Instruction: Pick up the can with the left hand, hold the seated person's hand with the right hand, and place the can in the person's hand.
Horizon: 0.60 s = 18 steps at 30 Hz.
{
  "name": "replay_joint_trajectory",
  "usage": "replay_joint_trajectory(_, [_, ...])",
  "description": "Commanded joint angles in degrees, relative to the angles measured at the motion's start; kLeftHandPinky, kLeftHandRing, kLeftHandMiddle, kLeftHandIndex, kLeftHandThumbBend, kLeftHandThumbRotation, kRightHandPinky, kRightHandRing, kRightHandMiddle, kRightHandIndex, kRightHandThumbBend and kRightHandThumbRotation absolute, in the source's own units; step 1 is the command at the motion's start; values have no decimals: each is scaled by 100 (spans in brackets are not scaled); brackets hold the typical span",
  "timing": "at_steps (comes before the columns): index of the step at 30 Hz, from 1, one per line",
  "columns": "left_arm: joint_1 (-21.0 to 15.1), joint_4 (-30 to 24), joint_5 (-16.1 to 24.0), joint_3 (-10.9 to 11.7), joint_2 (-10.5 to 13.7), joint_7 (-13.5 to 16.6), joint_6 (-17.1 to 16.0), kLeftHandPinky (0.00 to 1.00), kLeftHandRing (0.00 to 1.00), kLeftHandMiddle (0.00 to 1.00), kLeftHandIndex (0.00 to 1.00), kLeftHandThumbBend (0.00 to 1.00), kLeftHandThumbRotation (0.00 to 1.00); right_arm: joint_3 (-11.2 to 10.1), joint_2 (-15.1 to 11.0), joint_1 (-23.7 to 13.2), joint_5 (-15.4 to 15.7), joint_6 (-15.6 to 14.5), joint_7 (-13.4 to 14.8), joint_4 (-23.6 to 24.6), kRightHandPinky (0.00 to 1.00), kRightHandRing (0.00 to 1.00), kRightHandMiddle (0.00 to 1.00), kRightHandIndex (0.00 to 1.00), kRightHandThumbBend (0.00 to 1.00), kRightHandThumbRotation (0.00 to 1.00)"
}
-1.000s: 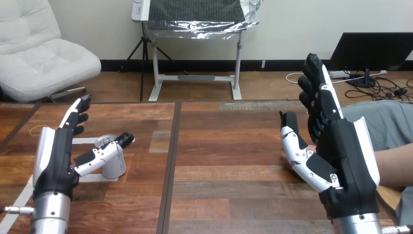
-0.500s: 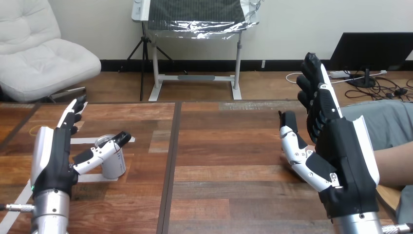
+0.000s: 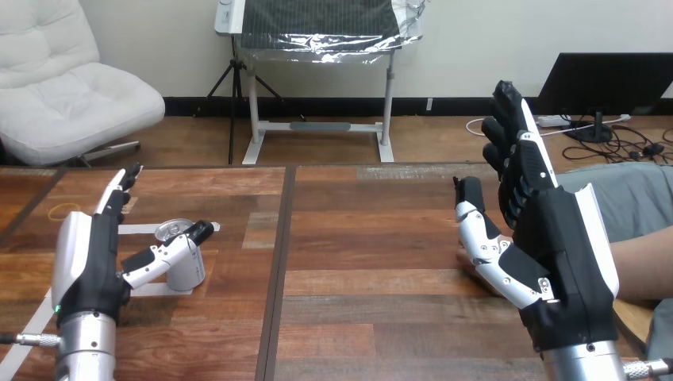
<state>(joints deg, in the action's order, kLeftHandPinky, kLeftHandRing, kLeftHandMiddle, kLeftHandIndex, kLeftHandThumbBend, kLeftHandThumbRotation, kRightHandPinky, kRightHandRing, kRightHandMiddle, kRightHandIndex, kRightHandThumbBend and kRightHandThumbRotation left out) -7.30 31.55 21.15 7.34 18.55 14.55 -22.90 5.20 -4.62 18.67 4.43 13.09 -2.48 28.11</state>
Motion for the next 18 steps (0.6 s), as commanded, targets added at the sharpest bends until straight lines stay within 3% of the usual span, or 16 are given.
replay_joint_trajectory(1, [-514, 126, 49, -137, 195, 96, -192, 85, 90, 91, 91, 94, 50, -101, -11, -355, -58, -7, -21, -2, 99, 100, 100, 99, 6, 0])
replay_joint_trajectory(18, [-748, 490, -396, -174, 165, -361, -190, 83, 88, 91, 90, 89, 41, -129, -13, -377, -68, -86, -84, 30, 100, 100, 100, 98, 7, 0])
